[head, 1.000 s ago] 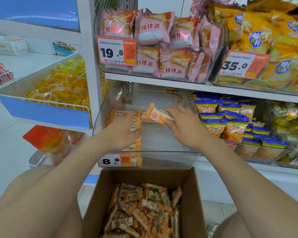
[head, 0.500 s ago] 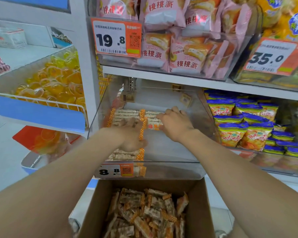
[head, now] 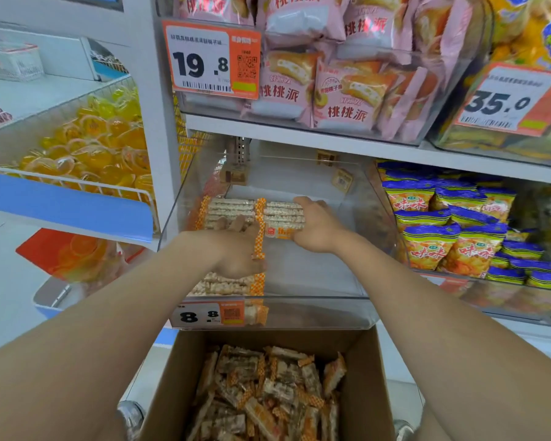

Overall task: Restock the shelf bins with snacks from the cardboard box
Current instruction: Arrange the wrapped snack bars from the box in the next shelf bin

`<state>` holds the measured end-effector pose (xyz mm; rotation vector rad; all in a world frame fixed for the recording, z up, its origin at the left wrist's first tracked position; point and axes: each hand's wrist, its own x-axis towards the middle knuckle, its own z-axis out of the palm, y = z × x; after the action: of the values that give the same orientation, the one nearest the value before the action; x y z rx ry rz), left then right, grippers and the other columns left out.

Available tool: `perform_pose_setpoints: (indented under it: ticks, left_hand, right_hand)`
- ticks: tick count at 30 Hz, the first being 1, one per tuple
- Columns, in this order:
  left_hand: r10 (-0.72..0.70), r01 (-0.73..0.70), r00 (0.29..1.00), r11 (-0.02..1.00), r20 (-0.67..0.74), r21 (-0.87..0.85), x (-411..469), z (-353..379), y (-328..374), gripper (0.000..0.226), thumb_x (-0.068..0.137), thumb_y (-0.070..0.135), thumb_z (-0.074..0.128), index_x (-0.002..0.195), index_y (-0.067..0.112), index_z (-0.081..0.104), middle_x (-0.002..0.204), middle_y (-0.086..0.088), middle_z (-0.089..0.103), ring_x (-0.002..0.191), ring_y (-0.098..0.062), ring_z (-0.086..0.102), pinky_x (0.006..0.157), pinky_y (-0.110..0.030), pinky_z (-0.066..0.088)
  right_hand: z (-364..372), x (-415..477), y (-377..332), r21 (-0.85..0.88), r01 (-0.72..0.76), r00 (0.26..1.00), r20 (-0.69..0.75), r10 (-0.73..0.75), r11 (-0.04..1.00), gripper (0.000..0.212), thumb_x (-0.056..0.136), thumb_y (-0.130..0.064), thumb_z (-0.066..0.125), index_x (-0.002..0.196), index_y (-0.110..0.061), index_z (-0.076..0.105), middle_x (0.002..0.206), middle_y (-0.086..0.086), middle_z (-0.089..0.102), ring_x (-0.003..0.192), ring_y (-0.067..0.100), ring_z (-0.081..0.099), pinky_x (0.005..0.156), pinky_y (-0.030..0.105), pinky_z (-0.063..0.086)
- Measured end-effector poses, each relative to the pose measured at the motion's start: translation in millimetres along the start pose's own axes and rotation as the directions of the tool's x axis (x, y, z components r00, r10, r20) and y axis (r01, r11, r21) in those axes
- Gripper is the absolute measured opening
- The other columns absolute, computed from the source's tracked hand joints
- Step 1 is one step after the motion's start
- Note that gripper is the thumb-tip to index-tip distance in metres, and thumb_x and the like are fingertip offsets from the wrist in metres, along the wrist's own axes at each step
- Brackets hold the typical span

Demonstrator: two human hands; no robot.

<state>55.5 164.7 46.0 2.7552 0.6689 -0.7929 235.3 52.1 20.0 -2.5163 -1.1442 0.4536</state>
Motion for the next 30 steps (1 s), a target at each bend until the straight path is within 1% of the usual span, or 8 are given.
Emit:
perform_pose_setpoints:
  ticks: [4,8,15,20,23,26,28,30]
  left_hand:
    - [0.002,-0.002,1.0,1.0,-0.008,0.018,-1.0,0.5,0.2,0.096,0.102,0.071,0.037,0.164,0.024,-0.02,0.171,-0.004,-0.027,0.159,-0.036,-0.017,0.129,-0.058,0.008]
    - [0.004,-0.004,1.0,1.0,-0.009,0.01,-1.6,-0.4,-0.1,0.095,0.102,0.07,0.037,0.164,0.024,-0.018,0.171,-0.004,-0.026,0.159,-0.036,-0.017,0.129,-0.057,0.008]
    - [0.015,-0.015,0.999,1.0,-0.029,-0.009,-0.2,0.5,-0.5,0.094,0.103,0.067,0.039,0.165,0.023,-0.016,0.172,-0.007,-0.024,0.159,-0.039,-0.014,0.128,-0.056,0.011]
    - [0.086,-0.084,0.97,0.996,-0.229,0.018,-5.6,-0.1,-2.3,0.078,0.105,0.057,0.044,0.165,0.018,0.012,0.165,-0.018,0.023,0.153,-0.046,0.02,0.12,-0.06,0.031]
    - [0.149,-0.157,0.889,0.987,-0.433,0.017,-26.7,-0.4,5.9,0.061,0.104,0.049,0.049,0.156,0.02,0.036,0.146,-0.015,0.047,0.137,-0.042,0.043,0.108,-0.055,0.044]
    - [0.194,-0.266,0.752,0.964,-0.63,-0.02,-57.8,5.2,17.2,0.031,0.102,0.039,0.054,0.127,0.024,0.061,0.116,-0.002,0.061,0.113,-0.029,0.06,0.09,-0.046,0.054]
    - [0.202,-0.361,0.659,0.93,-0.724,-0.07,-82.2,14.1,24.7,0.013,0.097,0.034,0.056,0.104,0.03,0.067,0.091,0.011,0.064,0.09,-0.018,0.064,0.076,-0.042,0.057]
    - [0.198,-0.451,0.593,0.885,-0.78,-0.118,-110.6,23.0,32.8,0.006,0.092,0.032,0.06,0.089,0.032,0.065,0.074,0.014,0.063,0.073,-0.008,0.062,0.066,-0.036,0.055]
  right_hand:
    - [-7.6,-2.9,6.2,0.003,-0.063,0.995,-0.082,0.063,0.998,0.083,0.089,-0.015,0.073,0.16,-0.017,0.03,0.147,0.017,0.038,0.132,0.037,0.05,0.098,0.032,0.045]
    - [-6.8,-6.4,5.2,-0.054,-0.097,0.977,-0.195,0.085,0.994,0.054,0.09,-0.023,0.079,0.131,-0.008,0.047,0.123,0.019,0.055,0.102,0.033,0.057,0.075,0.032,0.044]
    - [1.8,-5.8,2.1,-0.039,-0.061,0.983,-0.177,0.053,0.997,0.05,0.08,-0.019,0.084,0.118,-0.012,0.051,0.11,0.015,0.062,0.101,0.035,0.065,0.078,0.038,0.057]
    - [-17.2,-28.1,0.1,-0.222,-0.07,0.984,-0.174,0.031,0.972,0.055,0.088,-0.016,0.075,0.133,-0.009,0.044,0.122,0.02,0.058,0.113,0.041,0.061,0.077,0.036,0.048]
    - [-35.8,-66.4,-13.4,-0.238,0.078,0.96,-0.243,-0.137,0.968,0.043,0.094,-0.022,0.066,0.134,-0.013,0.055,0.113,0.013,0.066,0.108,0.036,0.064,0.082,0.04,0.054]
    - [-45.9,-121.7,-29.7,-0.09,0.258,0.919,-0.283,-0.273,0.962,0.011,0.094,-0.024,0.064,0.102,-0.024,0.071,0.075,-0.004,0.072,0.076,0.013,0.067,0.081,0.033,0.056]
    - [-47.2,-160.7,-37.1,0.018,0.308,0.931,-0.214,-0.297,0.951,0.01,0.094,-0.023,0.067,0.086,-0.026,0.072,0.062,-0.005,0.069,0.06,0.009,0.065,0.066,0.022,0.051]
    - [-45.9,-193.1,-38.2,0.088,0.327,0.945,-0.062,-0.322,0.941,0.012,0.095,-0.026,0.068,0.084,-0.027,0.074,0.063,-0.005,0.07,0.06,0.008,0.065,0.059,0.014,0.044]
